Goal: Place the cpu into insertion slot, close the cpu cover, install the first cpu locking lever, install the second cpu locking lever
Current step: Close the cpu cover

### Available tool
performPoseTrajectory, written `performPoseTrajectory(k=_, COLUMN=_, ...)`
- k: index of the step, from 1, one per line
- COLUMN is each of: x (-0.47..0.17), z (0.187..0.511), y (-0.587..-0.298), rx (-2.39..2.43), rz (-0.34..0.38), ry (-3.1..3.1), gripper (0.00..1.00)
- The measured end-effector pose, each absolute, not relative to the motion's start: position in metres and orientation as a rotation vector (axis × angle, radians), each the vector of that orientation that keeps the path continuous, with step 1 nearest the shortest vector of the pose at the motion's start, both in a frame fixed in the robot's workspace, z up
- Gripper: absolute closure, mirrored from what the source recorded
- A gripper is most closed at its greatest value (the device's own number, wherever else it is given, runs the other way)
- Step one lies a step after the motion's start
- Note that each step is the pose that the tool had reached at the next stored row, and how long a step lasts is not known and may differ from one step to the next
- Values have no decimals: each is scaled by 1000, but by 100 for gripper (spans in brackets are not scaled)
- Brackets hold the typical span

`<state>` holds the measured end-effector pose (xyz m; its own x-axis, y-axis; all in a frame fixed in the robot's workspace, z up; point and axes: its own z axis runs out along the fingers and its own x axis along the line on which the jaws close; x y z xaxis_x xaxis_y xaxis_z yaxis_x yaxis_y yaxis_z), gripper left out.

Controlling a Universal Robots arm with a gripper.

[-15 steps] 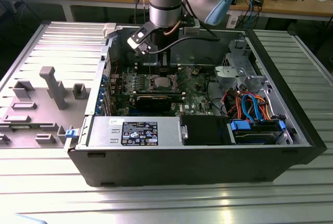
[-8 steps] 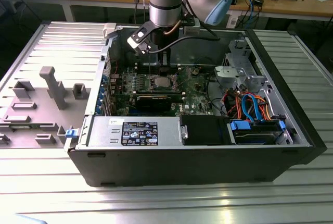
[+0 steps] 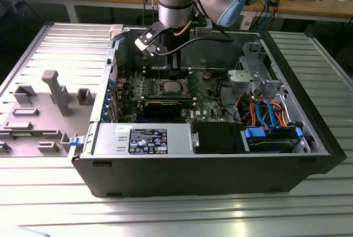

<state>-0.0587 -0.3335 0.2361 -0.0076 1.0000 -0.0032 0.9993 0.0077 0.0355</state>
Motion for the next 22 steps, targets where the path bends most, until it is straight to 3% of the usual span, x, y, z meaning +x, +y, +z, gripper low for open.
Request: performPoseTrajectory(k=22, x=-54, z=242, y=-333, rx=2197, rz=29, ry=2214, gripper=89)
